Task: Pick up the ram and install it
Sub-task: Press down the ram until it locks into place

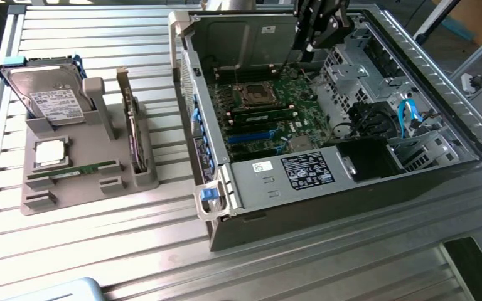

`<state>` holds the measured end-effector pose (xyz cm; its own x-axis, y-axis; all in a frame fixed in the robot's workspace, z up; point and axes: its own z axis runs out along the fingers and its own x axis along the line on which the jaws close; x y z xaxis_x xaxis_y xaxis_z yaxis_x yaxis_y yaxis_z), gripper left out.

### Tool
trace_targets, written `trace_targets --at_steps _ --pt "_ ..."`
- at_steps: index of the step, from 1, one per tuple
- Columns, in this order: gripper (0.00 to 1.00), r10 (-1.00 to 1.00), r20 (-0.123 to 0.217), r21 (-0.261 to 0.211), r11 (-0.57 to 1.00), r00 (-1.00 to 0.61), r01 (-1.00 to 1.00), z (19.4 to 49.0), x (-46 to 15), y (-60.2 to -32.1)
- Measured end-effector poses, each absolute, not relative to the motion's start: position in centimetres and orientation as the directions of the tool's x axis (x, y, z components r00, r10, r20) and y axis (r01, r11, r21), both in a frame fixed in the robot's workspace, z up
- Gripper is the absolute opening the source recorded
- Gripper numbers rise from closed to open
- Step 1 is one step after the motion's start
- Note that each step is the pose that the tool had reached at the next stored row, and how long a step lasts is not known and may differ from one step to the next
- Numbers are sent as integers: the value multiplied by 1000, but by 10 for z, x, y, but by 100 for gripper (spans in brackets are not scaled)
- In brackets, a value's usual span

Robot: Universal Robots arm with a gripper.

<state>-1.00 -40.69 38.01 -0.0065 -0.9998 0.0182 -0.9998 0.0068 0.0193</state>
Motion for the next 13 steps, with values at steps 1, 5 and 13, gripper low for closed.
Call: trace_targets --at_steps 1,5,13 --pt "38 -1000 18 19 7 -6 -1000 380 -10 -407" --pt "38 -1000 18 19 7 -6 -1000 380 -10 -407" --pt "11 -1000 18 19 7 -6 -1000 380 -10 -407"
